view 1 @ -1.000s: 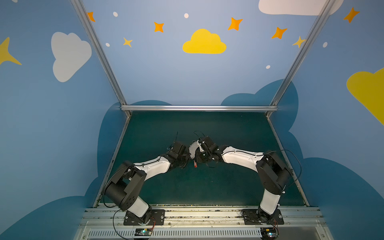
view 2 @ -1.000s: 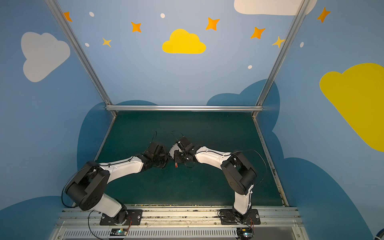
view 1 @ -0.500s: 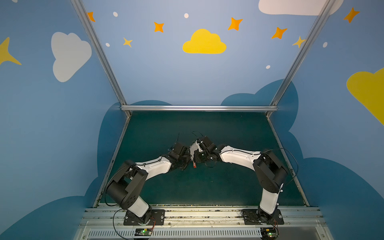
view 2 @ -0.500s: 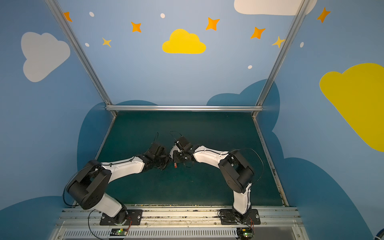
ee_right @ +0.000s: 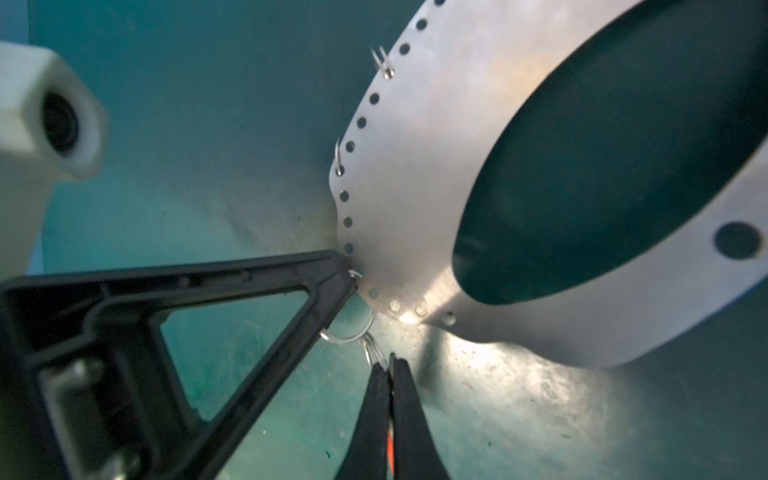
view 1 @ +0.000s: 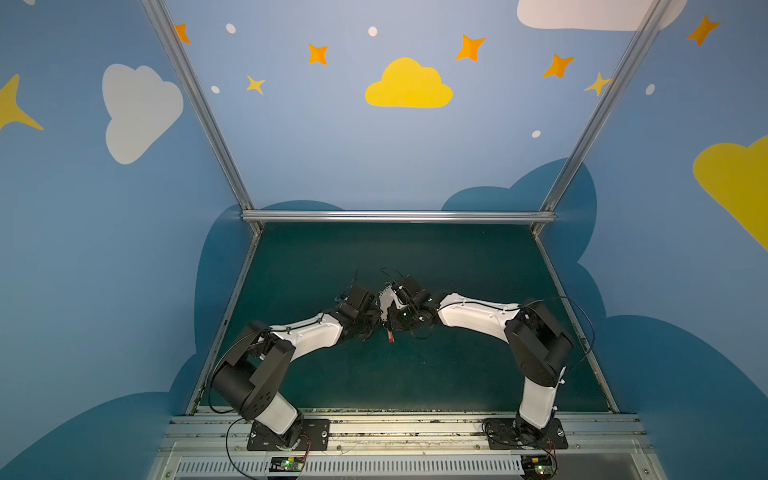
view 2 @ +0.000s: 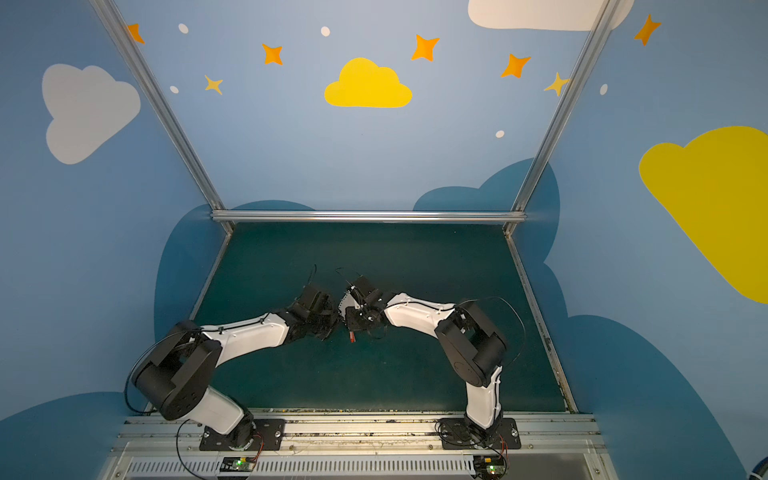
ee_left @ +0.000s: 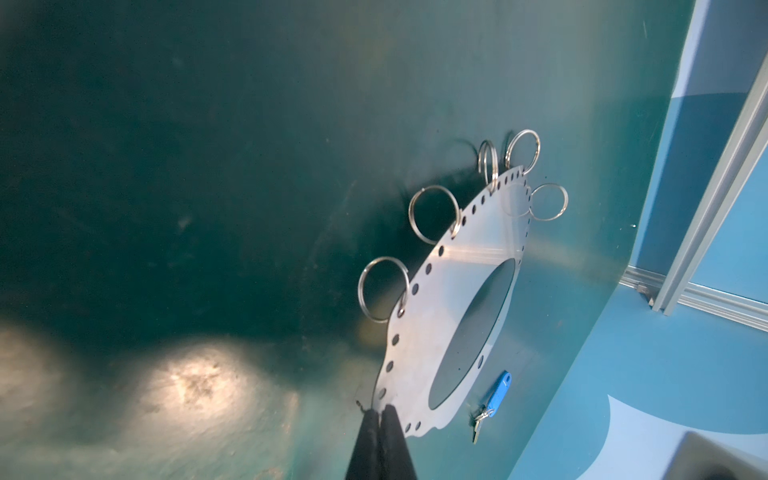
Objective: Put the keys on the keyring
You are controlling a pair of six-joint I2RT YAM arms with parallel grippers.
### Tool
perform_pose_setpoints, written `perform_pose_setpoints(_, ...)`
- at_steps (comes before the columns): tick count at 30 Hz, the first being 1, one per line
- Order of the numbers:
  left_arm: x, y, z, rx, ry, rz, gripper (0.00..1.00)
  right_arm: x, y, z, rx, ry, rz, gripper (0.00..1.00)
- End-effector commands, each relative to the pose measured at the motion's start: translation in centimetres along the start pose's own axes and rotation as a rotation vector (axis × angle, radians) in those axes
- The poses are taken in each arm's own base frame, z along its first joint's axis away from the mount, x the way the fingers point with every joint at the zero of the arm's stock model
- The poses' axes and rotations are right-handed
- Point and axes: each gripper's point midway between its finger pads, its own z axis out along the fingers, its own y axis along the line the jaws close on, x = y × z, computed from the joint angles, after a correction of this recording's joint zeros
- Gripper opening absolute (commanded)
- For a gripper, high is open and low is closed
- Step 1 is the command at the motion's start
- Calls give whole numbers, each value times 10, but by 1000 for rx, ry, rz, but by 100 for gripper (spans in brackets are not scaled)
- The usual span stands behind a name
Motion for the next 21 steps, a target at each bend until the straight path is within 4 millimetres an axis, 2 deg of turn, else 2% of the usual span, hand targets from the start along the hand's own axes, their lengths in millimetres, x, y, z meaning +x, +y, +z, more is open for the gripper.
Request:
perform_pose_setpoints(1,-1,-22,-6,57,-11,23,4,-3,4,-1,-4,0,-5,0)
perform_pose_setpoints(4,-2,-20,-6,46,-14,26,4,-7,-1,-4,8,-17,12,0)
perform_pose_setpoints(10,-5,-16,-9,22,-33,38,4,-21,-13,-24,67,-72,35,0)
perform_pose_setpoints(21,-2,-20,-8,25,-27,53,4,-22,-9,-13,68,-26,21,0)
